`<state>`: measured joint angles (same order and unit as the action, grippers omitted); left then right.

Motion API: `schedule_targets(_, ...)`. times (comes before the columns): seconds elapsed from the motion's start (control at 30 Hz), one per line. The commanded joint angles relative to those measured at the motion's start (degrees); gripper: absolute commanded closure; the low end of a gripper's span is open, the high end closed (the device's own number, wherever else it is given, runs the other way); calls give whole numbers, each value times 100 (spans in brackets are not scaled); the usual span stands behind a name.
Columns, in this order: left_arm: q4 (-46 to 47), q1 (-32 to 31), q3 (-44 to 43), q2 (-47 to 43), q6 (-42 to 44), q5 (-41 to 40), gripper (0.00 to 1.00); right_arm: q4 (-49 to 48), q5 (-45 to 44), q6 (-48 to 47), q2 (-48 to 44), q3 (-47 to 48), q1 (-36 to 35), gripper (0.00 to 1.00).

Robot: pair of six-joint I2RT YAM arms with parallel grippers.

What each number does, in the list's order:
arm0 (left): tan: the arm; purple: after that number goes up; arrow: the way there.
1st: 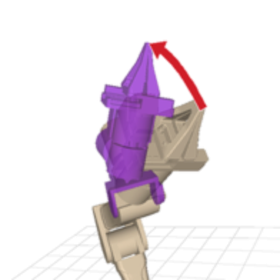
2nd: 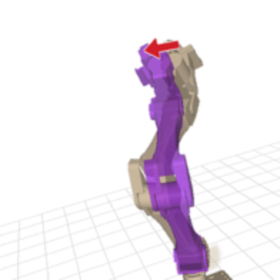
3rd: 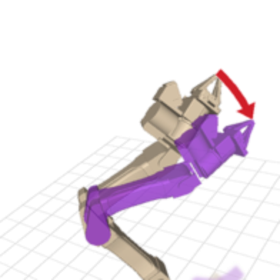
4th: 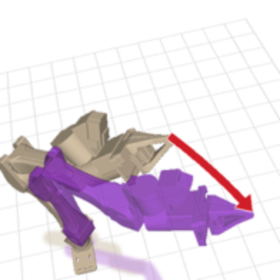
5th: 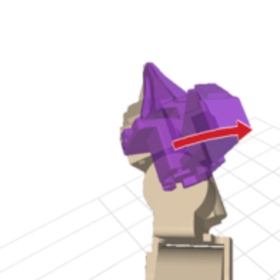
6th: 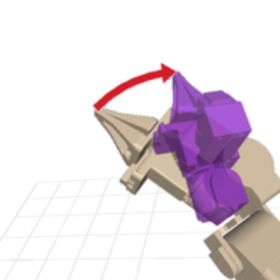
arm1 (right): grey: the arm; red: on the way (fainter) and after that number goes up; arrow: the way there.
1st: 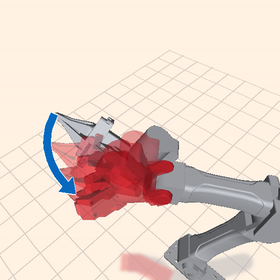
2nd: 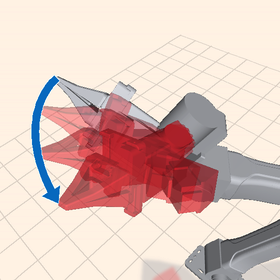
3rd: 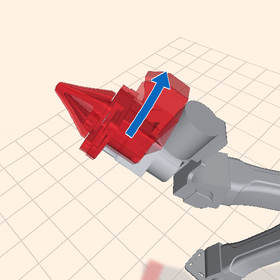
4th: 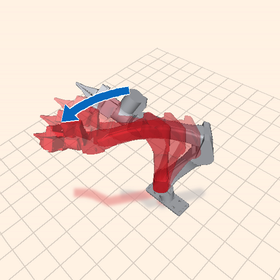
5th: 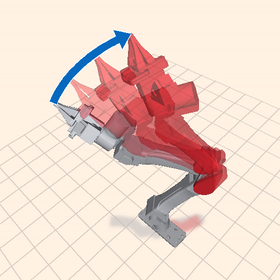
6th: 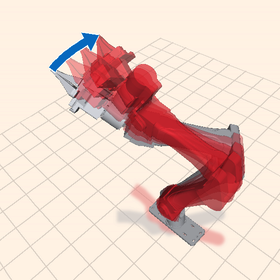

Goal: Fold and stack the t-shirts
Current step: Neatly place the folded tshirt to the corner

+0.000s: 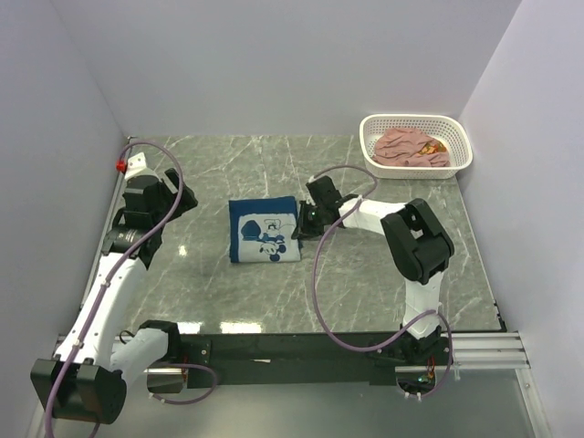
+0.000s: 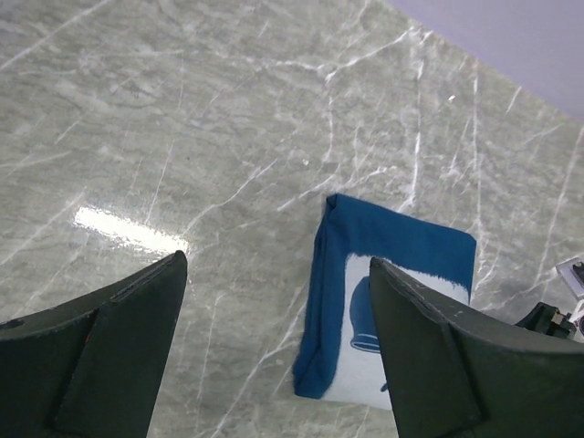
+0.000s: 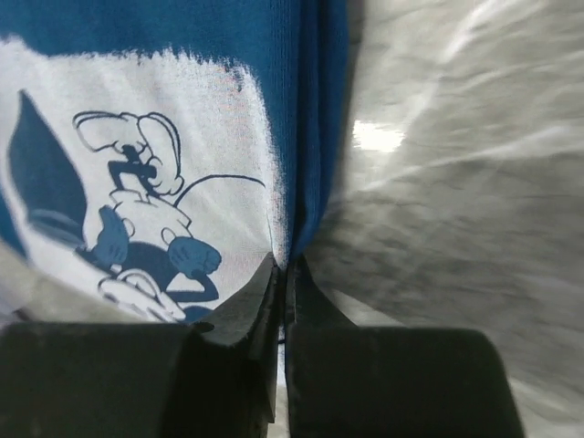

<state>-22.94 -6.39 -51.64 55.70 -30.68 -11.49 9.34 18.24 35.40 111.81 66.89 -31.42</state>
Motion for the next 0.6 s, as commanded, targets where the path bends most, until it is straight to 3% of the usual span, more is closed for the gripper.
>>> schedule_targets(0.0, 193, 24, 13, -288, 71, -90, 14, 1270, -1348, -814, -167, 183, 171, 100)
schedule_targets(0.3, 184, 24, 31, -420, 44, -205, 14, 2379, -2666, -1825, -915, 184, 1321, 100)
schedule_targets(0.57, 185, 24, 49, -437, 0, -266, 14, 2459, -3985, -2564, -661, 237, 2192, 100)
